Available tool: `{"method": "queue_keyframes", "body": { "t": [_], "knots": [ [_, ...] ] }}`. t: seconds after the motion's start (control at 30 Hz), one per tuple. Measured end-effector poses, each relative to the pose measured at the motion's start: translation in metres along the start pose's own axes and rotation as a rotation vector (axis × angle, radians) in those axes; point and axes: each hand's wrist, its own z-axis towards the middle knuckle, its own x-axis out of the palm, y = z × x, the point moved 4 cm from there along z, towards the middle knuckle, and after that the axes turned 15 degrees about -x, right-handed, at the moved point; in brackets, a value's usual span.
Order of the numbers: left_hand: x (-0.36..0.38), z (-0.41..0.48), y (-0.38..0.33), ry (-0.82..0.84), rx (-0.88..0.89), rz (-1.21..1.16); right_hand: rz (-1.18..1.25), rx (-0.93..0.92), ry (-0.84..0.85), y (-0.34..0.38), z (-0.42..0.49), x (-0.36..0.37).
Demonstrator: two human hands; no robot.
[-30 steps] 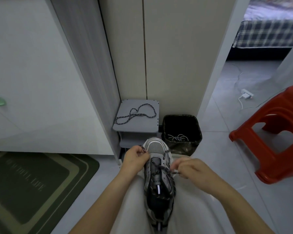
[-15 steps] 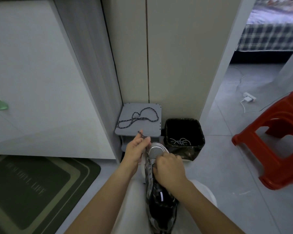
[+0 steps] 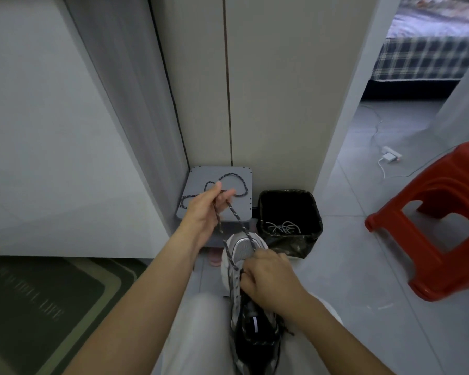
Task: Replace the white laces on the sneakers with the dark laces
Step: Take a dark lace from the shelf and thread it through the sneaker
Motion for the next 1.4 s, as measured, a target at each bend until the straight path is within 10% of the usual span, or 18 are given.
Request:
{"method": "queue_keyframes", "body": {
  "t": [0.4, 0.6, 0.73, 0.9, 1.23, 1.4],
  "knots": [
    [-0.046, -0.049, 0.070, -0.127, -0.174, 0.137, 1.279, 0.250, -0.538, -0.044, -0.066, -0.073],
    [-0.047, -0.056, 0.090, -0.256, -0.147, 0.387, 0.163, 0.301, 0.183, -0.055, -0.052, -0.039],
    [-0.045, -0.059, 0.095, -0.323, -0.107, 0.316, 0.010, 0.124, -0.078, -0.015, -0.019, -0.024],
    [-0.032, -0.062, 0.107, -0.333, -0.005, 0.135, -0.235, 0.080, 0.062, 0.013, 0.008, 0.012],
    [-0.030, -0.050, 0.105, -0.359, 0.079, 0.225, 0.003, 0.079, 0.022, 0.004, -0.001, 0.008],
    [-0.028, -0.043, 0.103, -0.357, 0.078, 0.334, 0.763, 0.295, -0.163, -0.014, -0.014, -0.001]
  ]
}}
